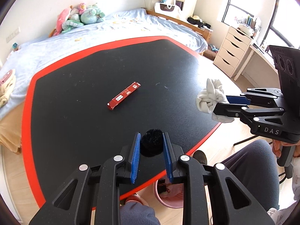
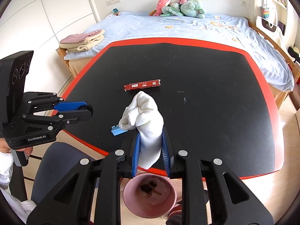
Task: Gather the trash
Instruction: 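Carry the black item and white sock over the pink bin and open both grippers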
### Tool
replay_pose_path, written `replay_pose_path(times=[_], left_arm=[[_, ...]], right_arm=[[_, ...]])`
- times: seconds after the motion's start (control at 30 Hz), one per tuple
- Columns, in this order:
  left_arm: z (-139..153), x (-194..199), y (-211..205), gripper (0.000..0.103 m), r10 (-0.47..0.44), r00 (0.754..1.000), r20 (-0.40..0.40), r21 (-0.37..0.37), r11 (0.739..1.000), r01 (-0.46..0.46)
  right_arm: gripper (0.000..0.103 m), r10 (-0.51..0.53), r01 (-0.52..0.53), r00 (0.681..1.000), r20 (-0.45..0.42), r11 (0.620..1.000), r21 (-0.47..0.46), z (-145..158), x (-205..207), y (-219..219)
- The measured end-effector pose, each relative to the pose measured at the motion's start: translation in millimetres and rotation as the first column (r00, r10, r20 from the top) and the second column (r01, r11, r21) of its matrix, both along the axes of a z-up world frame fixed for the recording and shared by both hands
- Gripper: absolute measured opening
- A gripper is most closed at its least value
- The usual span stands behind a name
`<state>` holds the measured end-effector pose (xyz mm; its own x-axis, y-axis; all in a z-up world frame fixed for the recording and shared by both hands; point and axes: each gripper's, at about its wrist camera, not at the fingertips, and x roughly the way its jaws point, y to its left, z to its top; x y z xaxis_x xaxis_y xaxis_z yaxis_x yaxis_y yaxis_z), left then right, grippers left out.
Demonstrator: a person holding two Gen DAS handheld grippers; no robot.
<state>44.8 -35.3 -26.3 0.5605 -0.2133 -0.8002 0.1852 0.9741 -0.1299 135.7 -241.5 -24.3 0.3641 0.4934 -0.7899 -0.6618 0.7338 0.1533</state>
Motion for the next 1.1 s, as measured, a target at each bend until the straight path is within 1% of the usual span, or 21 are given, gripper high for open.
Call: replay_pose_path(times=[0.23, 0.43, 0.7, 1.1], left_arm=[[10.8, -19.0, -13.5, 0.023, -0.027, 0.999, 0.02, -0.017, 0.999, 0.027], [9.3, -36.4, -27.3, 0.023, -0.051, 0.999, 0.014, -0.036, 0.998, 0.052], [-0.6, -54.5, -45.1, 0.023, -0.095, 0.995, -0.012, -0.04, 0.995, 0.094], [-20.6, -74.3, -70.9, 0.023, -0.16, 0.984, -0.072, -0.042, 0.987, 0.158]], right_arm=[[0.021, -0.014, 0.014, 1.0, 0.011, 1.0, 0.0, 10.8, -34.5, -29.0], [0.021, -0.018, 0.018, 1.0, 0.003, 1.0, -0.021, 10.3, -63.3, -48.8], [0.021, -0.031, 0.029, 0.999, -0.038, 0.999, -0.04, -5.1, -90.3, -63.7], [0.021, -0.024, 0.017, 0.996, -0.091, 0.997, -0.073, -30.6, -113.4, -68.6]])
